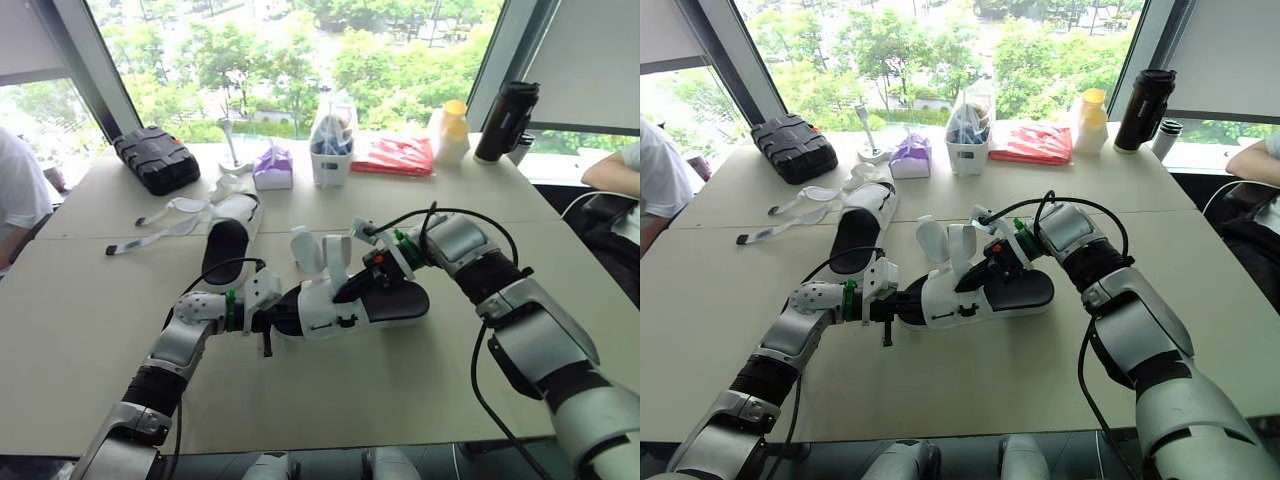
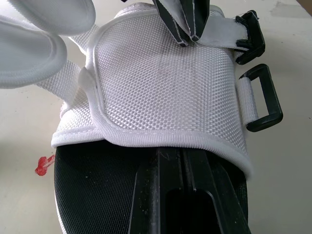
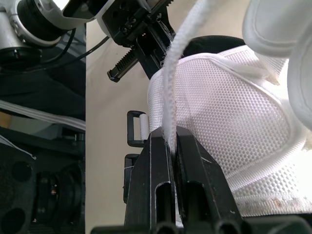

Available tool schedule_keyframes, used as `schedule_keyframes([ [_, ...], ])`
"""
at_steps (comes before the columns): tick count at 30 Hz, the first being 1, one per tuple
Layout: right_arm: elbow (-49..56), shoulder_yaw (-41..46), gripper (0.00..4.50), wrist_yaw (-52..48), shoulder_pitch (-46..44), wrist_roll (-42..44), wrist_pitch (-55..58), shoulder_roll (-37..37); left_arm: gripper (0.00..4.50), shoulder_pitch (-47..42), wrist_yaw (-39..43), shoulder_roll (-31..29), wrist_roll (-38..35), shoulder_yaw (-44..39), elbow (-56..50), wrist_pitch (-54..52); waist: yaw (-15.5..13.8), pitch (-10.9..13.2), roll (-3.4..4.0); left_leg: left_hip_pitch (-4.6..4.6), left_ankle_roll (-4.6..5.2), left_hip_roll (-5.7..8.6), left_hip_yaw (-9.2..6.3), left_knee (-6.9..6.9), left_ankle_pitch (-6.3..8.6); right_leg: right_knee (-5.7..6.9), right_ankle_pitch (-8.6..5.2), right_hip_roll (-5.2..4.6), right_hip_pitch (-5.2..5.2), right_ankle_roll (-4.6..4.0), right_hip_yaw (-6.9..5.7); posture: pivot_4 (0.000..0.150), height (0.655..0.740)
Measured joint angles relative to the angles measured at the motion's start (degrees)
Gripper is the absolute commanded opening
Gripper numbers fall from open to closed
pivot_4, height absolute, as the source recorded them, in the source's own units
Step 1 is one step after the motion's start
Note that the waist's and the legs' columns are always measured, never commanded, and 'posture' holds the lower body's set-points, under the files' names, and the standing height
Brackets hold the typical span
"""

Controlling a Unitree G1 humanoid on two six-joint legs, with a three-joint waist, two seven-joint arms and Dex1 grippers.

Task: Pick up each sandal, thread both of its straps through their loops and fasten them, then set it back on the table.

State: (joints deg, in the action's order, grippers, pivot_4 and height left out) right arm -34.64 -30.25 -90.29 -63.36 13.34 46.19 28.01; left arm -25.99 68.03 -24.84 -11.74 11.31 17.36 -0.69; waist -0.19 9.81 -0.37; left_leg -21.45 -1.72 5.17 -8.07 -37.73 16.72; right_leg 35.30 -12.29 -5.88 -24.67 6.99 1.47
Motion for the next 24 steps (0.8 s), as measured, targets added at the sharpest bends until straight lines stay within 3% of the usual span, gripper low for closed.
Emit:
schedule_keyframes([
  [24,24.45,0.76,0.07,0.68,10.01,1.54,4.69,6.37,0.0,-0.02,-0.6,0.61,-0.04,0.65,-0.42,-0.06,-0.15,-0.01,0.0,-0.02,0.0,-0.01,0.01,0.03,0.03,-0.09,0.0,-0.02,0.0,0.01,0.02,0.15,0.74],
])
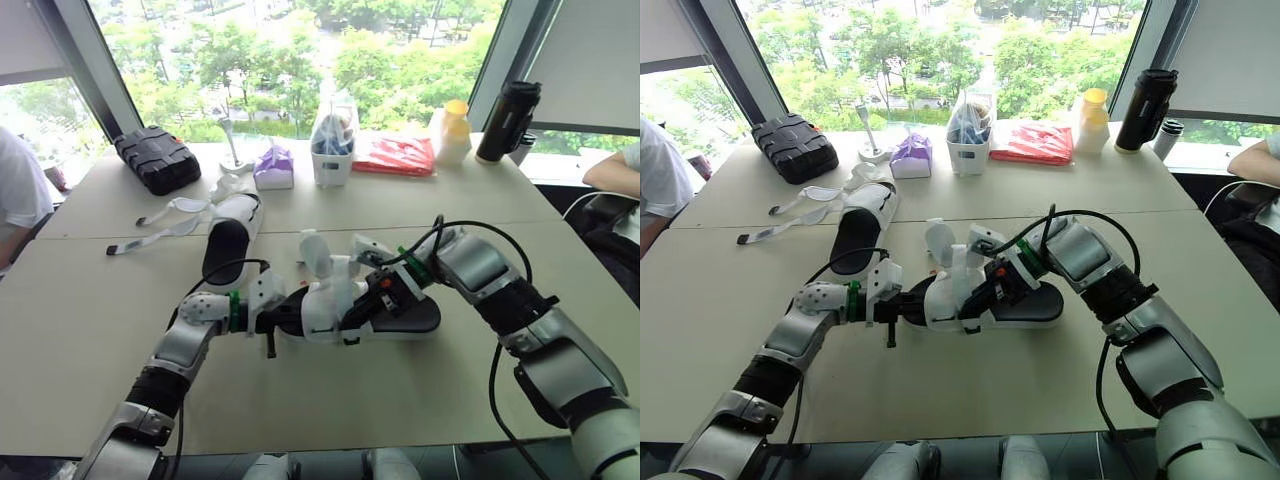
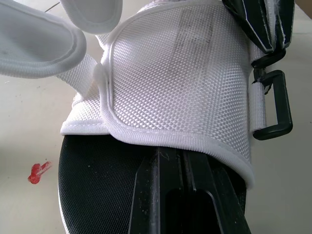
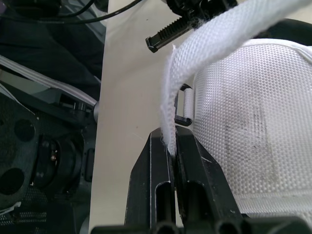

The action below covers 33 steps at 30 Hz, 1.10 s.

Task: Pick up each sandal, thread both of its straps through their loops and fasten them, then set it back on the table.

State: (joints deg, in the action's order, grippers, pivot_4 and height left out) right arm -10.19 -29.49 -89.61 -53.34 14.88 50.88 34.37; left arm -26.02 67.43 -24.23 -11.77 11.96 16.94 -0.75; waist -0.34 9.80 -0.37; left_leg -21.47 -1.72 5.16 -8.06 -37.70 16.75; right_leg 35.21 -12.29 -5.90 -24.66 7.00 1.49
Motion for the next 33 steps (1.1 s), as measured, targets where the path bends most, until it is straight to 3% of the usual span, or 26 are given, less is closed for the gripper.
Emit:
schedule_keyframes([
  [2,0.53,0.54,0.07,0.65,0.62,0.01,-0.06,0.04,0.0,0.0,-0.02,0.0,0.0,0.15,0.0,-0.01,0.02,0.0,0.0,0.01,0.0,0.0,0.0,0.0,0.0,0.01,0.0,0.0,0.0,0.0,0.0,0.15,0.74],
  [5,0.88,1.0,0.83,2.02,0.86,0.04,-0.08,-0.01,0.0,-0.01,-0.03,0.0,0.01,0.16,0.16,-0.02,0.09,0.0,0.0,0.02,0.0,0.0,0.0,0.0,0.0,0.02,0.0,0.0,0.0,0.0,0.0,0.15,0.74],
  [13,6.87,5.6,4.48,3.32,1.17,3.89,3.05,5.2,0.0,-0.31,-0.03,0.09,0.02,0.23,0.63,0.05,-0.06,0.0,0.0,0.02,0.0,-0.02,0.0,-0.03,0.0,0.03,0.0,0.0,0.02,0.0,0.0,0.15,0.74],
  [18,13.41,10.87,4.48,5.01,3.45,7.52,7.87,10.8,0.0,-0.48,0.1,0.18,0.01,0.24,0.94,0.11,-0.21,0.0,0.0,0.01,0.01,-0.04,0.01,-0.01,0.0,0.02,0.0,0.01,0.03,0.01,-0.01,0.15,0.74],
  [24,23.8,16.86,4.48,9.24,13.97,14.25,15.12,15.21,0.0,-0.7,0.33,0.29,0.02,0.28,1.49,0.33,-0.37,0.01,-0.02,0.02,0.04,-0.07,0.03,-0.04,0.02,-0.01,0.0,-0.03,0.07,0.02,-0.02,0.15,0.74],
  [29,28.95,19.85,4.48,17.31,24.51,16.96,16.29,12.1,0.0,-1.07,0.62,0.47,0.03,0.28,2.28,0.82,-0.39,-0.02,-0.07,0.05,0.04,-0.09,0.03,-0.06,0.01,0.0,0.0,-0.03,0.14,0.03,-0.03,0.15,0.74],
  [33,30.41,20.25,4.48,22.78,27.76,17.94,16.18,9.24,0.0,-1.36,0.84,0.47,0.04,0.28,2.84,1.16,-0.38,-0.02,-0.06,0.04,0.04,-0.09,0.02,-0.13,0.01,0.0,0.03,-0.03,0.14,0.07,-0.02,0.15,0.74],
])
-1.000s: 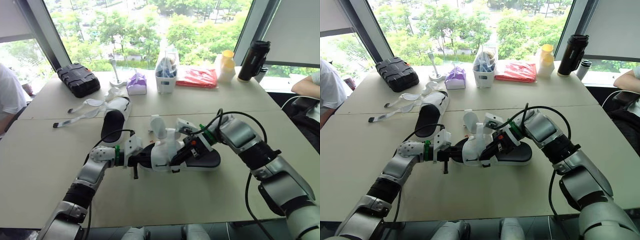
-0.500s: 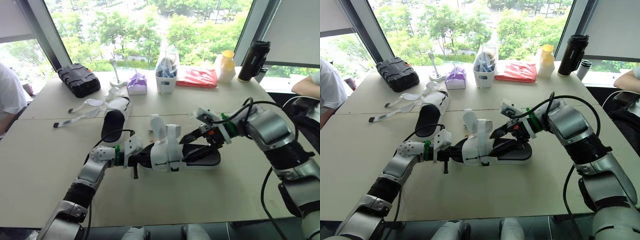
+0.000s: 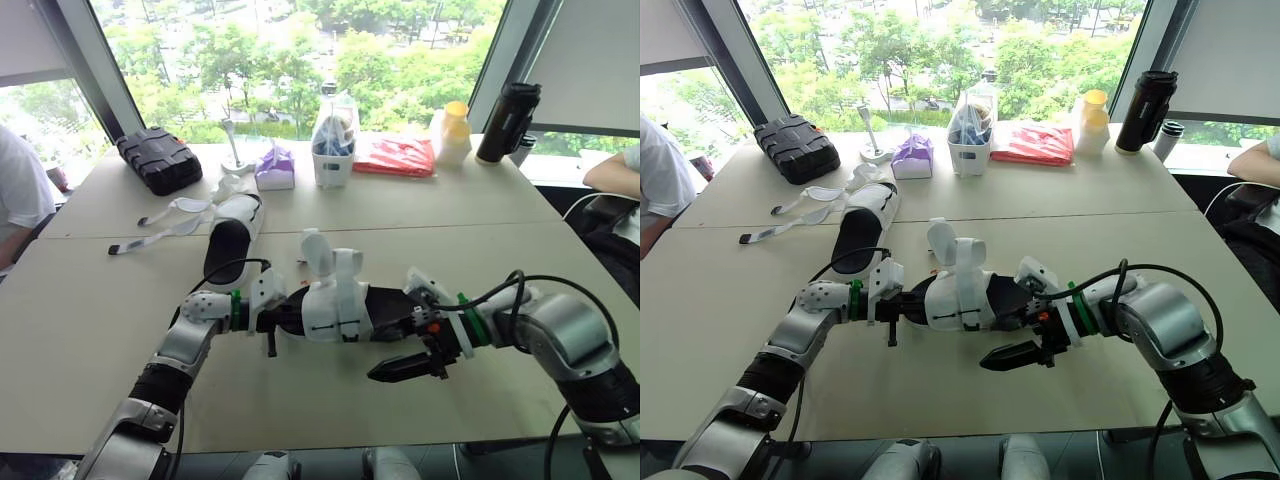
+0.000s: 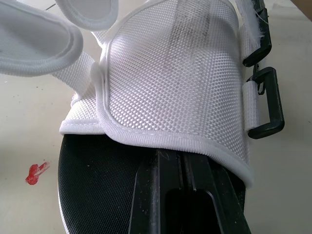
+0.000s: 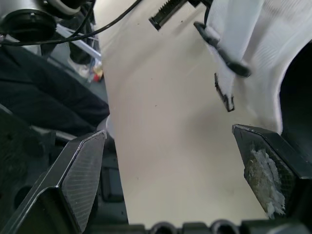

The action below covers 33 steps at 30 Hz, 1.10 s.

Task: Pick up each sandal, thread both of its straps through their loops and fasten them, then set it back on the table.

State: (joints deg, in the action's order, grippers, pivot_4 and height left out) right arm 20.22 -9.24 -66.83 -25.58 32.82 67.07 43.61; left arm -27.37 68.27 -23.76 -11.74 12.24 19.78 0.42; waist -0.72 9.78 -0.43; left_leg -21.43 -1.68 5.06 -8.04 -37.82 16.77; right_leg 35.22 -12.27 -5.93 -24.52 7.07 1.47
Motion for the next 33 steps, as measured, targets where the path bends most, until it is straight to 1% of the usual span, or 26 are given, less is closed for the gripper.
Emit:
schedule_keyframes([
  [6,0.44,0.9,4.48,7.5,1.96,0.08,-0.43,-5.02,0.0,-0.32,0.15,0.13,0.0,0.04,0.39,0.02,0.03,-0.01,-0.01,0.01,0.0,0.0,-0.01,-0.03,0.0,0.0,0.0,0.02,0.04,0.01,0.0,0.15,0.74],
  [14,0.36,1.07,4.48,11.52,1.89,2.51,1.1,-7.32,0.0,-0.33,0.28,0.0,0.1,0.03,0.54,0.02,0.12,-0.01,-0.01,0.03,0.0,0.0,0.0,-0.04,0.0,0.01,0.01,0.04,0.04,0.01,0.0,0.15,0.74],
  [21,0.32,1.27,4.48,15.88,0.5,6.26,4.56,-10.97,0.0,-0.34,0.29,0.05,0.12,0.06,0.53,0.0,0.12,-0.01,-0.01,0.03,0.01,0.01,-0.02,-0.04,0.0,0.01,0.01,0.05,0.04,0.01,0.0,0.15,0.74],
  [25,-0.43,1.38,4.48,17.45,-0.3,7.1,6.1,-11.37,0.0,-0.34,0.29,0.05,0.28,0.05,0.52,-0.03,0.14,-0.01,-0.01,0.03,0.01,0.01,-0.02,-0.04,0.0,0.01,0.01,0.05,0.04,0.01,0.0,0.15,0.74],
  [28,-1.18,1.37,3.67,18.25,-0.47,7.96,6.37,-11.5,0.0,-0.34,0.29,0.16,0.49,0.05,0.47,-0.02,0.14,-0.01,-0.01,0.03,0.01,0.01,-0.01,-0.04,0.0,0.01,0.01,0.05,0.04,0.01,0.0,0.15,0.74],
  [31,-2.38,1.11,2.2,18.85,-0.77,7.93,6.21,-11.5,0.0,-0.34,0.28,0.35,0.53,0.08,0.39,-0.02,0.13,-0.01,-0.01,0.03,0.02,0.02,-0.01,-0.04,0.0,0.0,0.0,0.05,0.04,0.01,0.0,0.15,0.74],
  [32,-2.64,1.03,1.6,18.95,-0.89,7.93,6.17,-11.5,0.0,-0.34,0.28,0.38,0.54,0.11,0.34,-0.03,0.11,-0.01,-0.01,0.02,0.02,0.02,-0.01,-0.04,0.0,0.0,0.0,0.05,0.04,0.01,0.0,0.15,0.74],
  [33,-2.98,1.02,1.19,19.09,-0.95,7.93,6.1,-11.5,0.0,-0.33,0.27,0.39,0.55,0.14,0.31,-0.03,0.1,-0.01,-0.01,0.02,0.02,0.02,-0.01,-0.04,0.01,0.0,0.0,0.05,0.04,0.01,0.0,0.15,0.74],
])
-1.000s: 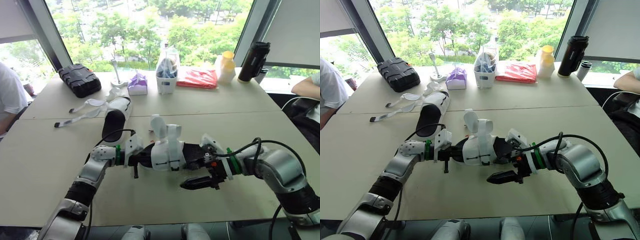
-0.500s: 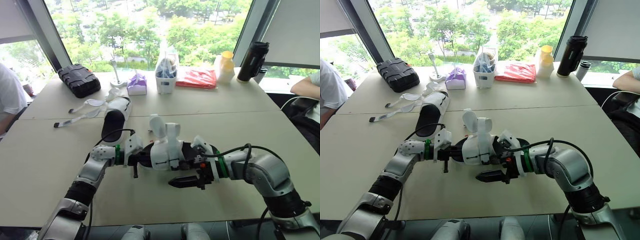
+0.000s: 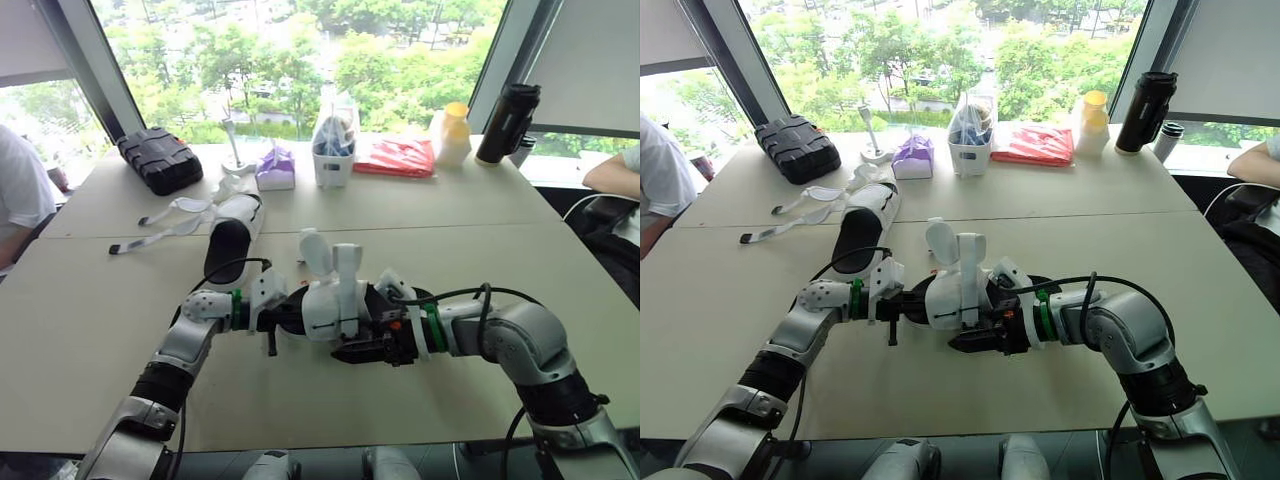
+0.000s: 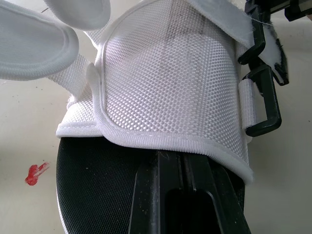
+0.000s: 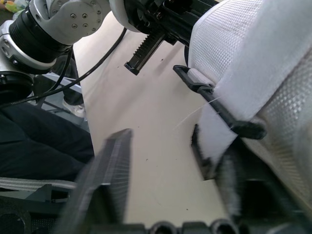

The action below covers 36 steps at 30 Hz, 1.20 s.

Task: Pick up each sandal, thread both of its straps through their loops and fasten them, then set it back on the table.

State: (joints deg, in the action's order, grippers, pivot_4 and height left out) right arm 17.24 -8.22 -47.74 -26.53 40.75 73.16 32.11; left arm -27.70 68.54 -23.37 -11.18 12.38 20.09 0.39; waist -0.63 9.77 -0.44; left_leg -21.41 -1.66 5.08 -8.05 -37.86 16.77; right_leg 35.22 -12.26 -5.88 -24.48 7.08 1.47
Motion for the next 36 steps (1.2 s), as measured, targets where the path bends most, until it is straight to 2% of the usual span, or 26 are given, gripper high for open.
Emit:
schedule_keyframes([
  [2,-1.22,-0.32,0.14,0.14,0.0,-0.13,-0.54,0.02,0.0,0.02,-0.01,-0.01,0.02,0.01,-0.06,-0.01,0.0,0.0,0.0,0.0,0.01,0.0,0.0,0.0,0.0,0.0,0.0,0.0,0.0,0.0,0.0,0.15,0.74],
  [3,-1.66,-0.57,0.06,0.15,0.01,-0.19,-0.58,0.07,0.0,0.06,-0.01,-0.01,0.04,-0.01,-0.11,-0.01,0.01,0.0,0.0,0.0,0.01,0.0,0.0,0.0,0.0,0.0,0.0,0.0,0.0,0.0,0.0,0.15,0.74],
  [8,-2.12,-1.82,0.06,-0.62,0.04,-0.04,-0.55,1.26,0.0,0.29,-0.2,0.0,0.26,-0.02,-0.59,-0.11,0.03,0.0,0.0,0.0,0.01,0.0,0.0,0.0,0.01,0.0,0.0,0.0,0.0,0.0,0.0,0.15,0.74],
  [16,1.58,-11.79,0.06,-8.23,3.91,0.47,-0.81,10.33,0.0,0.72,-0.3,-0.22,0.28,-0.13,-1.78,-1.41,0.01,0.0,0.0,0.0,0.06,-0.01,0.01,0.0,0.04,-0.02,-0.02,-0.01,0.01,0.03,0.0,0.15,0.74],
  [21,6.2,-15.46,0.06,-10.64,5.84,0.47,-2.23,13.52,0.0,2.14,-0.56,-0.49,0.28,-0.18,-4.02,-2.56,-0.02,-0.01,-0.02,0.0,0.11,-0.03,0.0,0.0,0.07,-0.05,-0.07,-0.02,0.03,0.1,-0.01,0.15,0.74],
  [36,15.68,-14.19,0.06,-12.48,8.55,1.25,-6.18,18.21,0.0,2.16,0.01,-0.91,0.66,0.81,-4.49,-2.74,-0.1,-0.02,-0.02,0.01,0.16,-0.04,0.01,0.0,0.11,-0.11,-0.1,-0.03,0.09,0.15,-0.01,0.15,0.74],
])
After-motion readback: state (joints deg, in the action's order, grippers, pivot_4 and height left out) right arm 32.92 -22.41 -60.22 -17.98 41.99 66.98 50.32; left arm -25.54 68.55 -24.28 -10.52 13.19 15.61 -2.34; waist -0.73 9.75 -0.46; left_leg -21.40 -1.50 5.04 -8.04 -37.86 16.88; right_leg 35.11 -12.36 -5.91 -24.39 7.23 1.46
